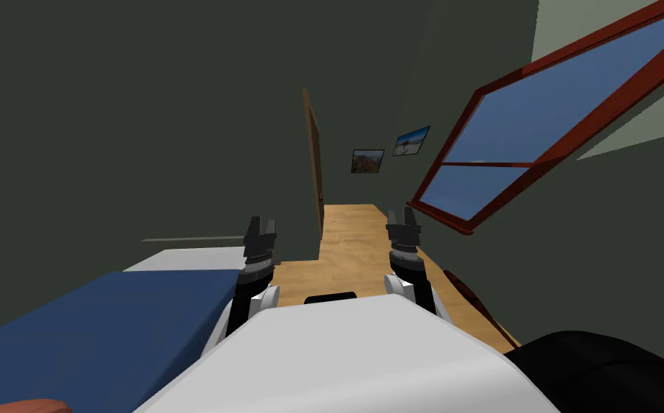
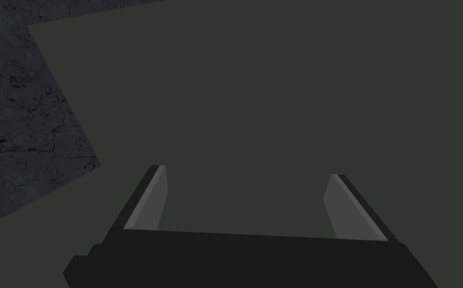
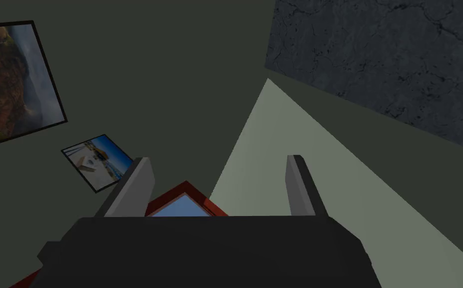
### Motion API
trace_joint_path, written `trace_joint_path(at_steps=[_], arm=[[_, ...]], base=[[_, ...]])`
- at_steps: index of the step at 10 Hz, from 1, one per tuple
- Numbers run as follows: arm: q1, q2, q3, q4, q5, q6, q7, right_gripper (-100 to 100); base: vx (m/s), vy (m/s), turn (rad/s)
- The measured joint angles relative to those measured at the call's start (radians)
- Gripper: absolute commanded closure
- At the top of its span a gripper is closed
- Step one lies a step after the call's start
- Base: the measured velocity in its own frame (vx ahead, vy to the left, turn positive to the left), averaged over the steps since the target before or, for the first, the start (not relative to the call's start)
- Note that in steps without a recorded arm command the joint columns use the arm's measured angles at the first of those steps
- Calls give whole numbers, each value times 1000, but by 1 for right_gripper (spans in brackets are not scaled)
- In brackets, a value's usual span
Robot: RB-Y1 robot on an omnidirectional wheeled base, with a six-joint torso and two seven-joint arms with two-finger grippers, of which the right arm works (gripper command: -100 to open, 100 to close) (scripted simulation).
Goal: Push the door open
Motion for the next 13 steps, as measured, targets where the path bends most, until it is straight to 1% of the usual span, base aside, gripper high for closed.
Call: trace_joint_path(at_steps=[1, 3, 4, 5, 9, 13], arm=[[-12, -10, 0, 13, 2, 3, -2, -100], [-30, -25, 3, 51, 8, 1, -4, -100], [-40, -30, 6, 72, 12, -3, -4, -100], [-48, -40, 4, 97, 13, -11, -8, -100], [-92, -69, 7, 180, 24, -16, -18, -100], [-131, -83, 16, 259, 39, -23, -22, -100]], base=[[108, -112, 141], [102, -113, 122], [97, -131, 124], [111, -119, 184], [114, -113, 137], [94, -104, 131]])
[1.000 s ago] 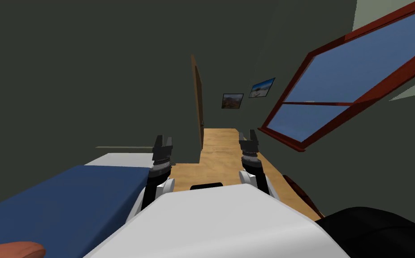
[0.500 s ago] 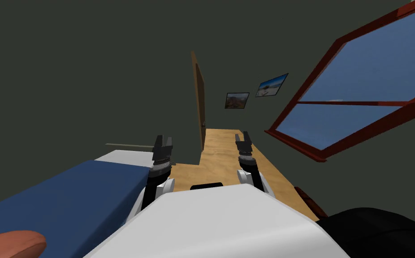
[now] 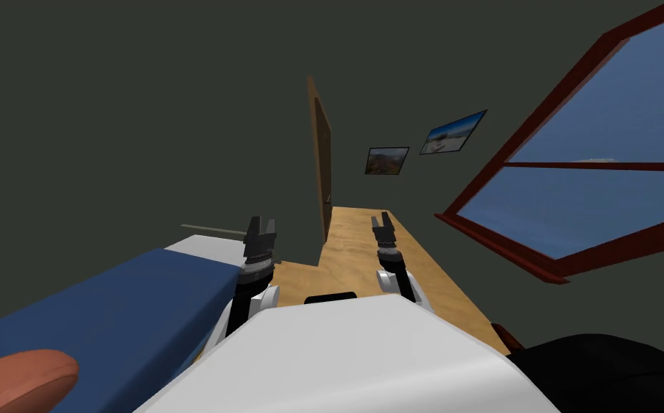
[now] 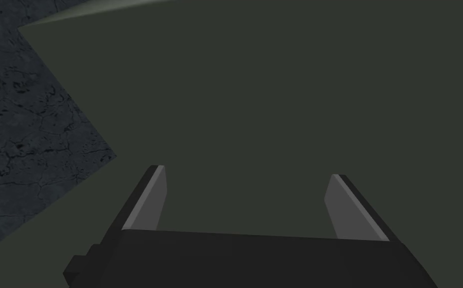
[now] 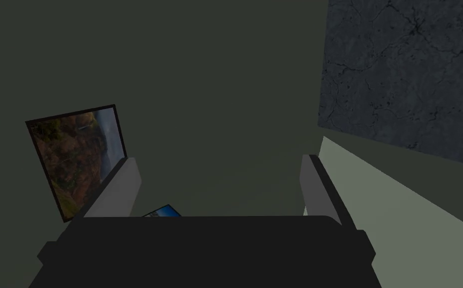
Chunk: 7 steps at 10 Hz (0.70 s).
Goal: Push the door open
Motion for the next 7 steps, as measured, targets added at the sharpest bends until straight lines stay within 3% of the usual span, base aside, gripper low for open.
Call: trace_joint_path(at_steps=[7], arm=[[-70, -26, 5, 142, 18, -17, -14, -100]], base=[[87, -116, 139]])
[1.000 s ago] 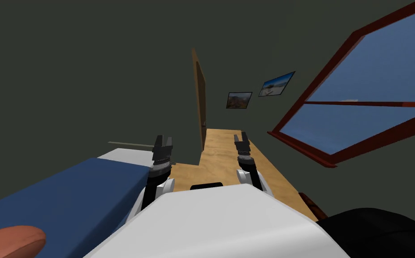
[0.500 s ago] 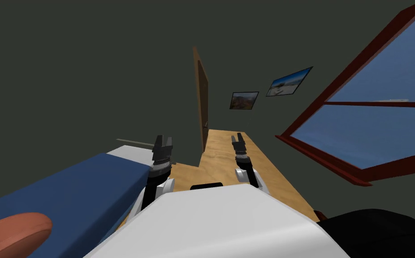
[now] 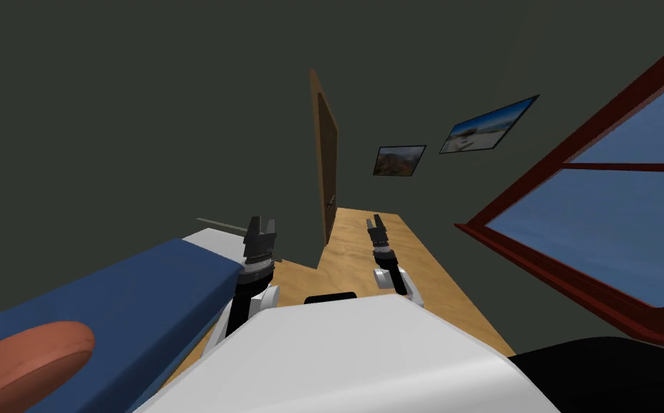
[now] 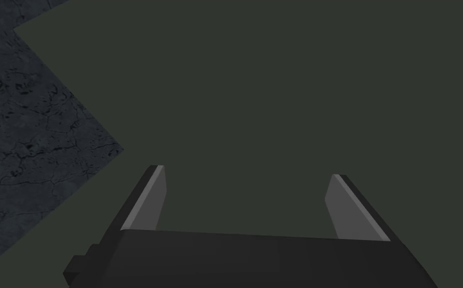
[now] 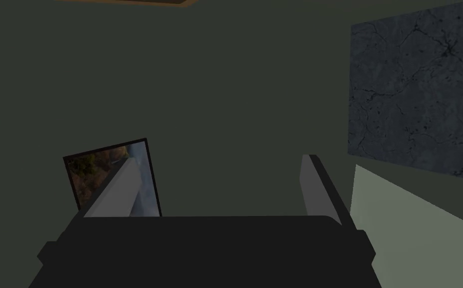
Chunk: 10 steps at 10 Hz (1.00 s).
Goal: Push the door open
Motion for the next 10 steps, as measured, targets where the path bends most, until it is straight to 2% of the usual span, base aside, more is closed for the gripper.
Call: trace_joint_path(at_steps=[1, 2, 6, 8, 10], arm=[[-13, -7, -1, 23, 2, 0, -5, -100], [-16, -8, 3, 36, 7, 0, -7, -100], [-59, -15, 6, 118, 16, -10, -12, -100], [-86, -19, 7, 166, 23, -14, -16, -100], [-99, -25, 11, 196, 29, -14, -22, -100]], base=[[93, -135, 148], [90, -105, 101], [69, -97, 108], [77, -140, 184], [84, -117, 106]])
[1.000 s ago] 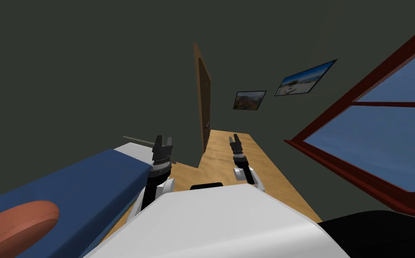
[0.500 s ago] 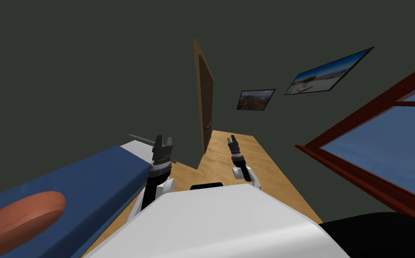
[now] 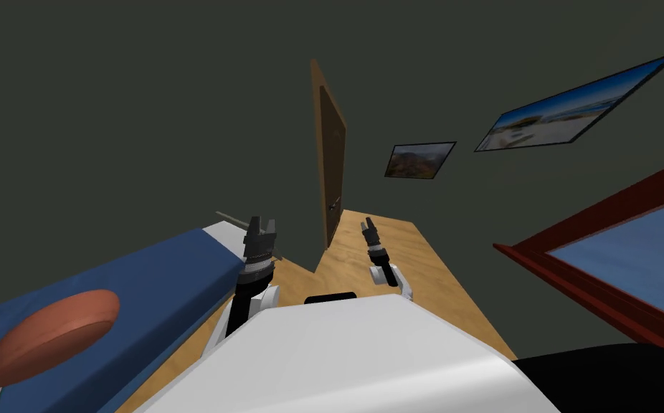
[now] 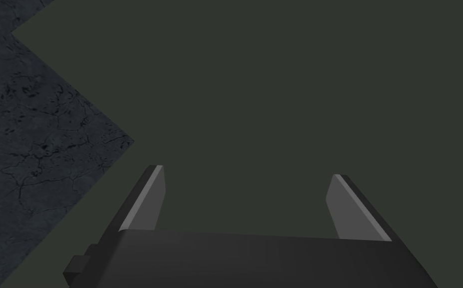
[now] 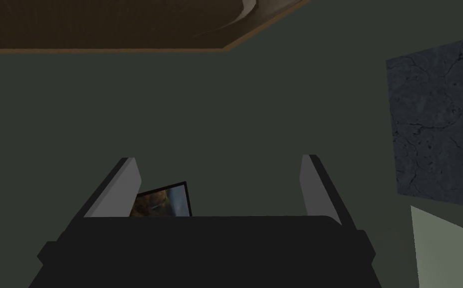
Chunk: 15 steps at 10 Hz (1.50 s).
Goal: Push the door open
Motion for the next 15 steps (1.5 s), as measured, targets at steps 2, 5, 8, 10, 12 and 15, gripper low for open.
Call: trace_joint_path(at_steps=[2, 5, 8, 10, 12, 15], arm=[[-22, -2, 1, 46, 5, -9, -3, -100], [-51, -2, 5, 105, 14, -16, -6, -100], [-86, -8, 9, 172, 24, -19, -14, -100], [-109, -7, 13, 219, 32, -23, -17, -100], [-137, -8, 14, 275, 38, -33, -20, -100], [-169, -12, 19, 335, 49, -30, -30, -100]], base=[[56, -112, 120], [56, -102, 147], [59, -129, 120], [89, -155, 186], [55, -136, 164], [54, -119, 121]])
